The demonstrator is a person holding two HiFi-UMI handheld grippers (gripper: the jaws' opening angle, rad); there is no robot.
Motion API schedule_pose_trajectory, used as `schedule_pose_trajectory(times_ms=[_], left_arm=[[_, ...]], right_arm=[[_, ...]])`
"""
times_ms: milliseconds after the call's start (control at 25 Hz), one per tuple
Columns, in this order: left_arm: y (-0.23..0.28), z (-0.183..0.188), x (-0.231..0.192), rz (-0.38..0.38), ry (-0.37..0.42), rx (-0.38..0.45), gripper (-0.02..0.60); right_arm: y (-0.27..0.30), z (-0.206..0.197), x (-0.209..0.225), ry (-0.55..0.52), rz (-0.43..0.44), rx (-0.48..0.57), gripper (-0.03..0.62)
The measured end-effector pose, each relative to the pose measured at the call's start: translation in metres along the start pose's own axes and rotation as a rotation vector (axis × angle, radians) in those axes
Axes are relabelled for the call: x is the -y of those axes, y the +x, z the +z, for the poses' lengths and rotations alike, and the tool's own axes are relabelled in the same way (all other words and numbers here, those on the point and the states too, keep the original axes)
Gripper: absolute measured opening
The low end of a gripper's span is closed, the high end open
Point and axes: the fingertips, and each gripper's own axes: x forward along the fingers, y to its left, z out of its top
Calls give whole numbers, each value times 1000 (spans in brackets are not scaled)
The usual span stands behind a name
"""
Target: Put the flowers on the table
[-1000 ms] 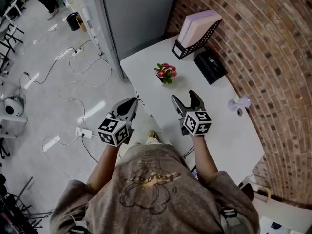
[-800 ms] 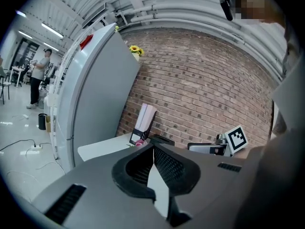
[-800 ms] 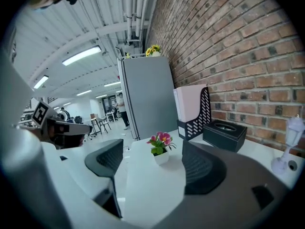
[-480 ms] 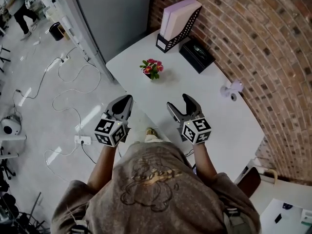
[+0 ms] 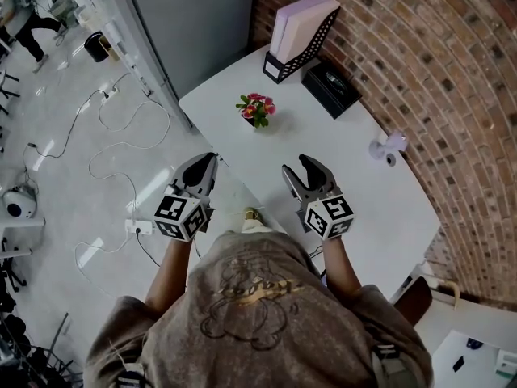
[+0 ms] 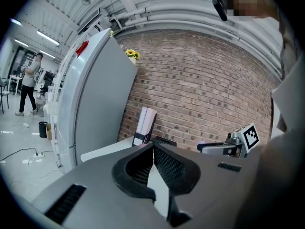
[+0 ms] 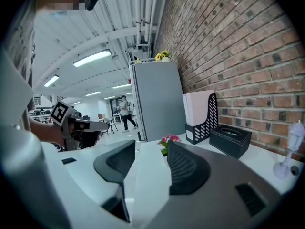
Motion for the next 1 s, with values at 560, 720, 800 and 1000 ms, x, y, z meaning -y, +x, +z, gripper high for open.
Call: schedule_pose_trajectory(times_ms=[560,720,800,1000], left_arm=[[-6,-3,-10,21,4,-1,23],[-10,-6,-11,24,-8,1,23],[-11,-4,-11,28,-13,4,23],[-11,-7,-13,28,-8,8,23]], right_arm=[[-6,-4,10,-13,-57,8,92],[-7,-5,9,-22,-74,11,36],[-7,-6,9,-20,-82,13,20],[-10,-10,12,-23,-115,14,3]])
